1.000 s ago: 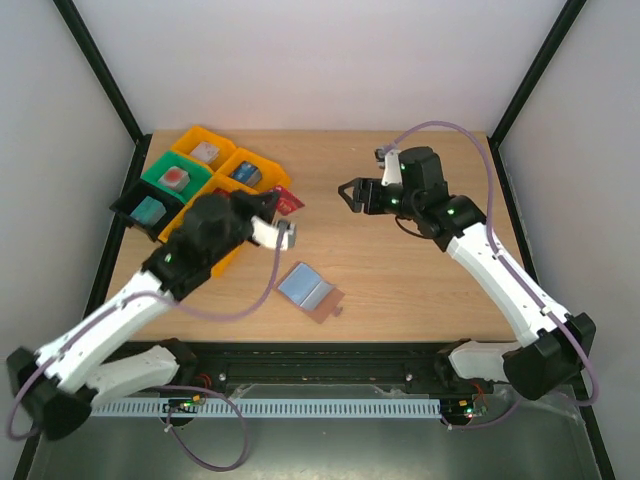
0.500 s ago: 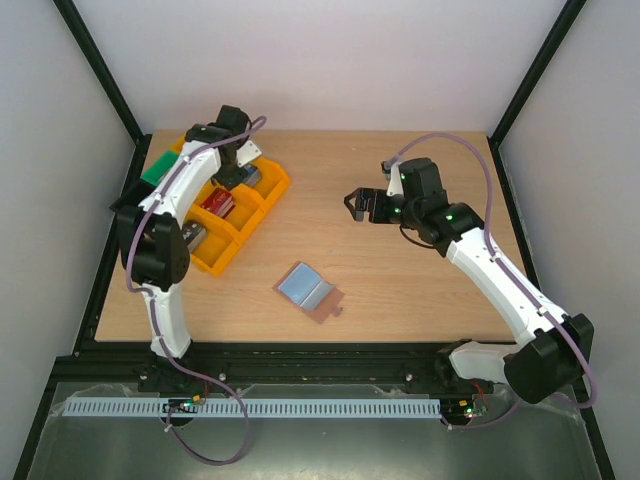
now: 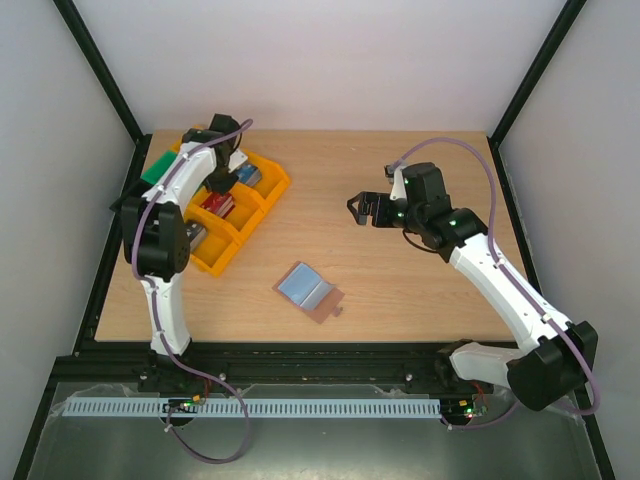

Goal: Take the credit cards out of the card holder

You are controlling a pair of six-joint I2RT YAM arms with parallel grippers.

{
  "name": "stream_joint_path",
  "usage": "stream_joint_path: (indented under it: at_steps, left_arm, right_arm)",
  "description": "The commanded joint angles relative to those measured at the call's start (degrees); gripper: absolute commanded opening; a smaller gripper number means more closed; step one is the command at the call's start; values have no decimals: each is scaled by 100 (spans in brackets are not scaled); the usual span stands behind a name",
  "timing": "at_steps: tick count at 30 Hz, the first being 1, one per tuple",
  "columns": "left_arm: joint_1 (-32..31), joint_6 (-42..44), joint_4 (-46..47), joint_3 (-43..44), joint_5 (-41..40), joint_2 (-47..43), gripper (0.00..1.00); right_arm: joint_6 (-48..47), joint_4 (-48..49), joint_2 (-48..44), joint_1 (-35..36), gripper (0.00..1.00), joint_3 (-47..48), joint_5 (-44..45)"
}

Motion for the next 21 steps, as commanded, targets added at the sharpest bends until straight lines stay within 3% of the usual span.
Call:
stream_joint_path:
  at_steps: [1, 21]
  left_arm:
    - [19, -25, 185, -285, -229, 153, 2]
    - [148, 46, 741, -847, -844, 326, 2]
  right_arm:
    - [-52, -25, -113, -29, 99, -41, 52]
    - [-116, 4, -207, -38, 99, -43, -68]
